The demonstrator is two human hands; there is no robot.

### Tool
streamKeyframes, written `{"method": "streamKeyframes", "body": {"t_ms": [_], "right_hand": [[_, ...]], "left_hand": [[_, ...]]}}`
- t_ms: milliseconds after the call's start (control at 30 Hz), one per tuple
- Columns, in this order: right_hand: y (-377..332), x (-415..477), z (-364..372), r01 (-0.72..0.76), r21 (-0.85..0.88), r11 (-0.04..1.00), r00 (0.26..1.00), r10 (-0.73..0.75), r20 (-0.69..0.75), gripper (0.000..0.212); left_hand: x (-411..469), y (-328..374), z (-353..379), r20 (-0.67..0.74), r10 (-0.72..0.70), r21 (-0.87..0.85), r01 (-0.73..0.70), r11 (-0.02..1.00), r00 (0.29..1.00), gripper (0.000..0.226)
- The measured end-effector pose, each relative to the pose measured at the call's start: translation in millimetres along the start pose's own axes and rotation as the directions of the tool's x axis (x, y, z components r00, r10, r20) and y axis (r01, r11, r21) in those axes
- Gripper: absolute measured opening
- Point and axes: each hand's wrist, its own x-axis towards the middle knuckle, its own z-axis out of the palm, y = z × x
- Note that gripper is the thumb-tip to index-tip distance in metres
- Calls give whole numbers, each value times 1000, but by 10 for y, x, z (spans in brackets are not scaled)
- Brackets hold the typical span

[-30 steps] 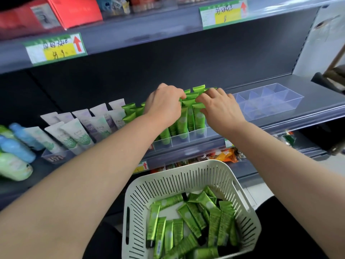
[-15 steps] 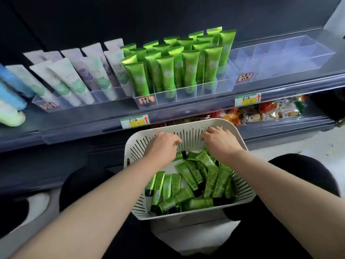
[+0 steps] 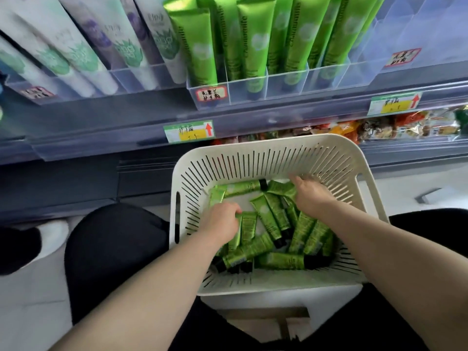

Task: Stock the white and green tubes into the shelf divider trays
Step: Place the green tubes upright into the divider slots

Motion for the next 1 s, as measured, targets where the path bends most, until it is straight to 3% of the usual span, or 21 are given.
{"method": "streamKeyframes", "body": {"t_ms": [100, 233, 367, 467, 600, 700, 833, 1000], "right_hand": [[-40, 94, 64, 1, 39, 999, 1000, -1, -13, 61], [-65, 70, 99, 18, 86, 996, 997, -25, 78, 28], [-49, -86, -1, 38, 127, 991, 997, -47, 64, 16], [-19, -181, -214, 142, 216, 966, 984, -115, -133, 15], [-18, -355, -497, 263, 284, 922, 915, -145, -377, 18], [-42, -449, -598, 312, 287, 906, 885, -167, -434, 21], [-104, -550, -625, 367, 267, 891, 854, -209, -476, 24], [-90, -764, -842, 394, 241, 887, 778, -183, -600, 24]], "left_hand": [[51, 8, 106, 79, 1, 5, -2, 1000, 997, 34], [8, 127, 182, 217, 74, 88, -94, 992, 973, 19], [19, 345, 239, 390, 4, 237, -105, 966, 921, 55], [59, 447, 302, 424, 13, 287, -148, 946, 906, 69], [-4, 405, 313, 350, 58, 340, -185, 922, 935, 46], [-50, 349, 171, 272, -11, 316, -78, 946, 962, 37], [-129, 322, -124, 146, -77, 146, 55, 988, 986, 46], [-259, 677, -735, -101, 95, -49, -101, 994, 990, 22]]}}
